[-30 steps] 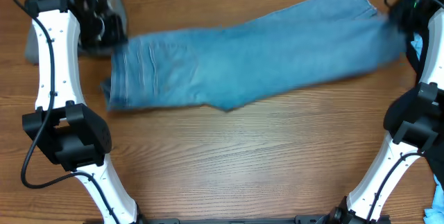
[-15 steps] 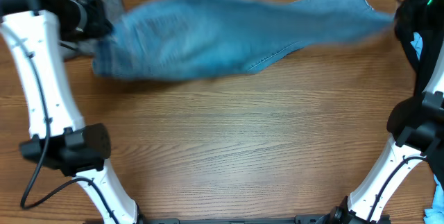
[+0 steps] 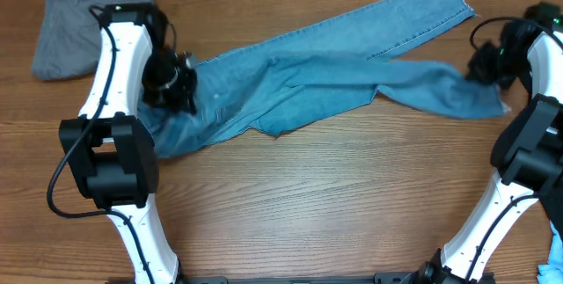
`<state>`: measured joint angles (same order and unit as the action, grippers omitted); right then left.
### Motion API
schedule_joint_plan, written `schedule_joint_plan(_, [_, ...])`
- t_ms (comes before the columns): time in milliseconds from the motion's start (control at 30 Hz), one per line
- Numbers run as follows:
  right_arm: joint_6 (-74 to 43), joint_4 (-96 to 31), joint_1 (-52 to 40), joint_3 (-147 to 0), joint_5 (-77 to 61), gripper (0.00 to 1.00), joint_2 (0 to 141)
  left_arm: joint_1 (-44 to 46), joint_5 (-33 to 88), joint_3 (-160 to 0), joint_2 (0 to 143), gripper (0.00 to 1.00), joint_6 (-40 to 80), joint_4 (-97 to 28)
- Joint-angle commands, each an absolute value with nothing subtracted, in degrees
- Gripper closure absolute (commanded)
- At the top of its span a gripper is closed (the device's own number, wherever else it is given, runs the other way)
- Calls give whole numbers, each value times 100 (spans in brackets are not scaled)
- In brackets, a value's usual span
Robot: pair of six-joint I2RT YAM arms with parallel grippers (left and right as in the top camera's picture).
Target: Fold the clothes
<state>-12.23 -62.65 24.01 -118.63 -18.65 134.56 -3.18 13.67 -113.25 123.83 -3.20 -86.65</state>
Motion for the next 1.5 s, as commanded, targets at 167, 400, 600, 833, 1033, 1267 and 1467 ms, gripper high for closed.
schedule_joint_plan(167, [-1302,-5218,2436,-14864,-3253,96,13364,-825,1772,-15290,12287,96,-333,-8082])
schedule_joint_plan(400, [-696,-7907,2436,-14868,-1470,90,13373,-526,1337,-15707,12245,96,-327,-9682])
schedule_joint_plan(600, [-572,-7500,2401,-12825,-1415,89,13373,14,1092,-13485,12250,95,-252,-9640])
schedule_joint_plan(833, [-591,-7183,2414,-11395,-1339,93,13373,180,1118,-11513,12248,96,-156,-9603])
schedule_joint_plan(1033, [-565,-7190,2460,-11378,-1422,90,13338,217,1555,-11338,12210,96,-239,-9686])
schedule_joint_plan(1267, [-123,-6849,2473,-11775,-2722,63,13117,530,2231,-11225,12105,96,-572,-9686])
schedule_joint_plan(1467, [-128,-6499,2421,-12095,-3247,51,12912,1584,2696,-10462,12105,96,-1017,-9686])
